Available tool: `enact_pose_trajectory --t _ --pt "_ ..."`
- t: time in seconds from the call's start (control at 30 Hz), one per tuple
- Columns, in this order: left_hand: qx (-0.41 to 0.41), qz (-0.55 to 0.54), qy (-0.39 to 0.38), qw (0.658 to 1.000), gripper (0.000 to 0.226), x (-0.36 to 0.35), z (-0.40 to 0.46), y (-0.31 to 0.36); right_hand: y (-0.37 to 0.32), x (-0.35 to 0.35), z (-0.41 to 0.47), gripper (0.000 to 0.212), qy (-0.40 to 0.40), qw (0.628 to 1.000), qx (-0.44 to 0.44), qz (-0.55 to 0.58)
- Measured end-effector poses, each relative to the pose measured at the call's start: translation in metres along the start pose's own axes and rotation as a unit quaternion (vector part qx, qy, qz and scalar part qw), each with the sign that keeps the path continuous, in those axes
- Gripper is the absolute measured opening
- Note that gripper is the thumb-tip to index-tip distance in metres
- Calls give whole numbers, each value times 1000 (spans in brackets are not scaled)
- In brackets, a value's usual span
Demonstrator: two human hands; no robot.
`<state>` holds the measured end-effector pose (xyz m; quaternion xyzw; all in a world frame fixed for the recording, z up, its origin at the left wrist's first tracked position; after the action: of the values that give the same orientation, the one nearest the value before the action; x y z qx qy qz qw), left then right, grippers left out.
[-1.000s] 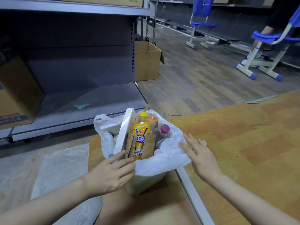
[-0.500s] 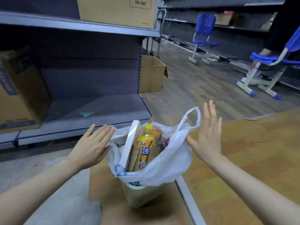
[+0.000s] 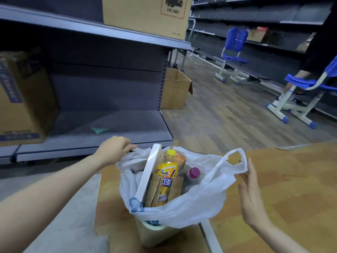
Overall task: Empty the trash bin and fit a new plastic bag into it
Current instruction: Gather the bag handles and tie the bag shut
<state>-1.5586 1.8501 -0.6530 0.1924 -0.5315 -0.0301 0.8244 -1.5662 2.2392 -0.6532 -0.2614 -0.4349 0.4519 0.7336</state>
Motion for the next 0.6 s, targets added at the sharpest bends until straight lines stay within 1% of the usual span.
enact_pose_trajectory --t 0.07,0.2,0.3,0.37,0.43,0.47,0.5,0.53,0.6 --pt "-22 37 21 999 43 22 14 15 -12 1 12 58 16 1000 17 14" --pt "-47 58 76 994 41 66 46 60 -35 -4 24 51 -3 999 46 20" --pt "8 18 60 998 43 80 63 72 -53 -8 30 57 2 997 83 -5" --pt "40 -9 45 998 43 82 64 71 -65 -15 35 61 -14 995 103 -7" --pt "61 -21 36 997 45 86 61 66 -75 -25 39 50 -36 995 90 13" --pt "72 -26 32 997 45 90 59 63 -79 -30 42 49 -39 996 71 21" --pt "84 -30 29 996 44 94 57 60 -82 -35 46 56 -38 998 53 24" --pt "94 -36 29 994 44 99 56 58 -86 -42 49 71 -38 998 39 15" --pt "102 -57 41 992 45 109 57 59 -95 -58 53 100 -50 996 42 -57"
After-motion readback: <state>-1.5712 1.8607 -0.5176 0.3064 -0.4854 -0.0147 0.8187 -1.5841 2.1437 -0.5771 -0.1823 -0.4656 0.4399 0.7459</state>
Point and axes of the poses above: each hand's wrist, its own z-axis towards the middle knuckle, its own x-axis out of the back of the hand, y = z × x, the point moved 8 cm from there along z, towards the middle knuckle, and after that the axes turned 14 degrees about y, right-handed, at the moved point
